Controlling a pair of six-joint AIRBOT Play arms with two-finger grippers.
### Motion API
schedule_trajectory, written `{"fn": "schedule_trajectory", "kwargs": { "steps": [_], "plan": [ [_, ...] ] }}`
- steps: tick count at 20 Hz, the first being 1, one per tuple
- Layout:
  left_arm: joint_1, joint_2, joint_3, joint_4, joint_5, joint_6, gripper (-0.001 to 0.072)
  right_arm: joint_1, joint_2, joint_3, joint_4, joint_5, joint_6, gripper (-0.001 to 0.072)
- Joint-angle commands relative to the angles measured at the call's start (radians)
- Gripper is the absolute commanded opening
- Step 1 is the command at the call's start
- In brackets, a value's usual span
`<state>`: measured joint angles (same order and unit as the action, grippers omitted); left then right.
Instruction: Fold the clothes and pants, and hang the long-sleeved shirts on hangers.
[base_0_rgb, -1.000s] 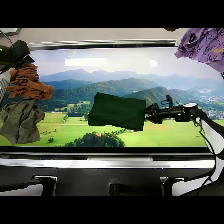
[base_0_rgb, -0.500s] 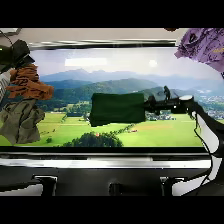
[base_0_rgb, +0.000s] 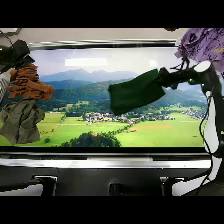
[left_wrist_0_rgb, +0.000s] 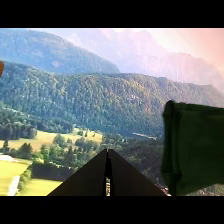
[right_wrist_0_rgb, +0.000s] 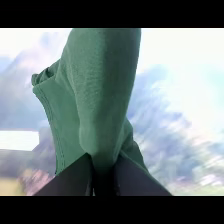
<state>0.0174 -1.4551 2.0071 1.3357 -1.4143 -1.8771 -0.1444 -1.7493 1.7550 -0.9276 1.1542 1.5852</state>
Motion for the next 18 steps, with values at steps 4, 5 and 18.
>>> {"fn": "schedule_trajectory", "kwargs": {
  "steps": [4,5,18],
  "plan": [
    [0.0,0.0,-0.002,0.0,0.0,0.0,0.0019,-0.12,0.001,0.168,-0.191,-0.033,0.179,0.0034],
    [0.0,0.0,-0.002,0.0,0.0,0.0,0.0019,-0.161,0.002,0.17,-0.191,-0.029,0.181,0.0034],
    [0.0,0.0,-0.002,0.001,0.0,0.0,0.002,-0.696,0.01,0.131,-0.422,0.198,0.233,0.0034]
  ]
}}
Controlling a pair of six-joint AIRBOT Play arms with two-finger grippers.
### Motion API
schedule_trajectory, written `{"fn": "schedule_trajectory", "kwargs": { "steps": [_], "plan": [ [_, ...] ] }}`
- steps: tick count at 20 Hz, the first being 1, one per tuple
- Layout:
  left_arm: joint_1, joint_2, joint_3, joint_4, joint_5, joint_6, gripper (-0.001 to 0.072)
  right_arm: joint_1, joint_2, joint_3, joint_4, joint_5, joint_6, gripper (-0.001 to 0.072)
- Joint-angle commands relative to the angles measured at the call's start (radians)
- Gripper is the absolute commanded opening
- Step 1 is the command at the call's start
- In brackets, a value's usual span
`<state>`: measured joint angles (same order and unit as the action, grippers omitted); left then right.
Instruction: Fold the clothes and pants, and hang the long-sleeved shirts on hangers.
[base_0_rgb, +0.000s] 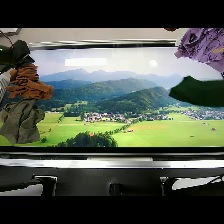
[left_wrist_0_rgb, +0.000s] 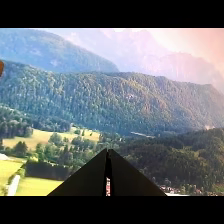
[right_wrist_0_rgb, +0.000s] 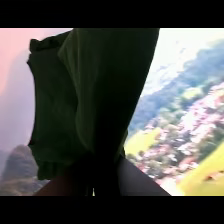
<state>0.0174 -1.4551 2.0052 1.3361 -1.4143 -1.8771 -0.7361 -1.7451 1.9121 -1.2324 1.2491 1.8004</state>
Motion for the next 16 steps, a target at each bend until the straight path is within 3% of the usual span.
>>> {"fn": "schedule_trajectory", "kwargs": {
  "steps": [1,5,9,16],
  "plan": [
    [0.0,0.0,0.0,0.0,0.0,0.0,0.0019,-0.139,0.024,-0.074,-0.118,0.103,0.022,0.0034],
    [0.0,0.0,0.0,0.0,0.0,0.0,0.0019,-0.217,0.177,-0.401,-0.247,0.039,0.039,0.0034],
    [0.0,0.0,0.0,0.0,0.0,0.0,0.002,-0.247,0.345,-0.734,-0.295,-0.083,0.123,0.0035],
    [0.0,0.0,0.0,0.0,0.0,0.0,0.002,-0.245,0.426,-0.966,-0.32,-0.087,0.123,0.0034]
  ]
}}
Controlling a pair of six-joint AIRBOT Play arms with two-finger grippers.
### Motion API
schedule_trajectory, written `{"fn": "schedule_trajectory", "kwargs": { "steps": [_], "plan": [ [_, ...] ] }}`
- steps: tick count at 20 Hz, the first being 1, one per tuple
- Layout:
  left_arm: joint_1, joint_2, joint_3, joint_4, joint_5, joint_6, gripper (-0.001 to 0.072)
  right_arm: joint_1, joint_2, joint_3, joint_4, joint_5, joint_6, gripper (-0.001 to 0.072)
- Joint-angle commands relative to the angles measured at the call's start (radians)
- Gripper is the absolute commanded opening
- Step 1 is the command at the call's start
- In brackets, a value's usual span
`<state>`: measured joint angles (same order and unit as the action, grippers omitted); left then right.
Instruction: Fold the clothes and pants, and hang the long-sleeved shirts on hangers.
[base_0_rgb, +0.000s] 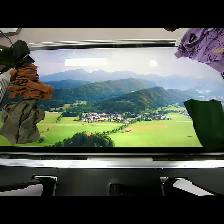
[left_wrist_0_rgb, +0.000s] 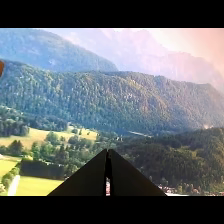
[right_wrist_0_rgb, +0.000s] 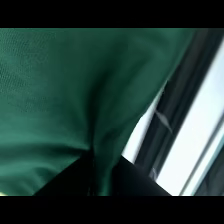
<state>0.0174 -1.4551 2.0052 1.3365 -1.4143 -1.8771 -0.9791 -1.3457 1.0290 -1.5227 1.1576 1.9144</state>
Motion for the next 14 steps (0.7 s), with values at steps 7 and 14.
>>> {"fn": "schedule_trajectory", "kwargs": {
  "steps": [7,14],
  "plan": [
    [0.0,0.0,0.0,0.0,0.0,0.0,0.0019,-0.002,0.026,-0.098,-0.154,0.025,0.009,0.0034],
    [0.0,0.0,0.0,0.0,0.0,0.0,0.0019,-0.002,0.026,-0.098,-0.246,0.045,0.01,0.005]
  ]
}}
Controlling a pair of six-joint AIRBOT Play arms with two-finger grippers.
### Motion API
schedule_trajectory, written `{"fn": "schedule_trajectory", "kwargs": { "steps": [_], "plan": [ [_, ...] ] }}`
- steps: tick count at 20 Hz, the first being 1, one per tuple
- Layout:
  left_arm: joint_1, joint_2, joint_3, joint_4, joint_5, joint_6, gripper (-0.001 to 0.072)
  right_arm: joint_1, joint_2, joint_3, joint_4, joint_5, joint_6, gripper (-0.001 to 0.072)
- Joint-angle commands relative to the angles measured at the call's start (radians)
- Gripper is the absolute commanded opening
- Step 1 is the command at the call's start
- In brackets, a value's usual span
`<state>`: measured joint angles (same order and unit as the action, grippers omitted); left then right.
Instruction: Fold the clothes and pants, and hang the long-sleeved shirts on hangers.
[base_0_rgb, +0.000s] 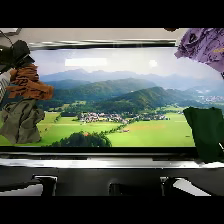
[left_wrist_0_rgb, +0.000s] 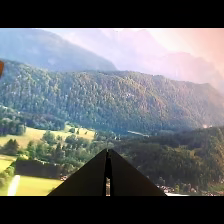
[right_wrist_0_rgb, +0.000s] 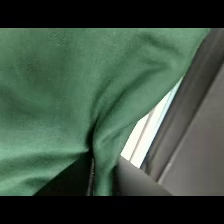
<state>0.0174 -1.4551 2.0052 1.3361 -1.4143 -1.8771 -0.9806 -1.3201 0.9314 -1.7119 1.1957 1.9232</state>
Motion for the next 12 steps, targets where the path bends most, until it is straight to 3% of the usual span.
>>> {"fn": "schedule_trajectory", "kwargs": {
  "steps": [1,2,3,6,8,10,12],
  "plan": [
    [0.0,0.0,0.0,0.0,0.0,0.0,0.002,-0.001,0.001,0.0,-0.063,0.003,0.004,0.0215],
    [0.0,0.0,0.0,0.0,0.0,0.0,0.0019,-0.001,0.001,0.005,-0.06,0.002,0.005,0.0405],
    [0.0,0.0,0.0,0.0,0.0,0.0,0.0019,-0.001,0.001,0.024,-0.049,0.005,0.016,0.0486],
    [0.0,0.0,0.0,0.0,0.0,0.003,0.002,0.0,0.02,0.216,0.027,-0.037,0.023,0.0482],
    [0.0,0.0,0.0,0.0,0.0,0.005,0.002,0.007,0.038,0.403,0.23,-0.174,-0.006,0.0476],
    [0.0,0.0,0.0,0.0,0.0,0.004,0.002,0.09,0.033,0.573,0.431,-0.279,-0.096,0.0374],
    [0.0,0.001,0.0,0.0,-0.012,0.019,0.002,0.259,0.032,0.671,0.485,-0.3,-0.181,0.0266]
  ]
}}
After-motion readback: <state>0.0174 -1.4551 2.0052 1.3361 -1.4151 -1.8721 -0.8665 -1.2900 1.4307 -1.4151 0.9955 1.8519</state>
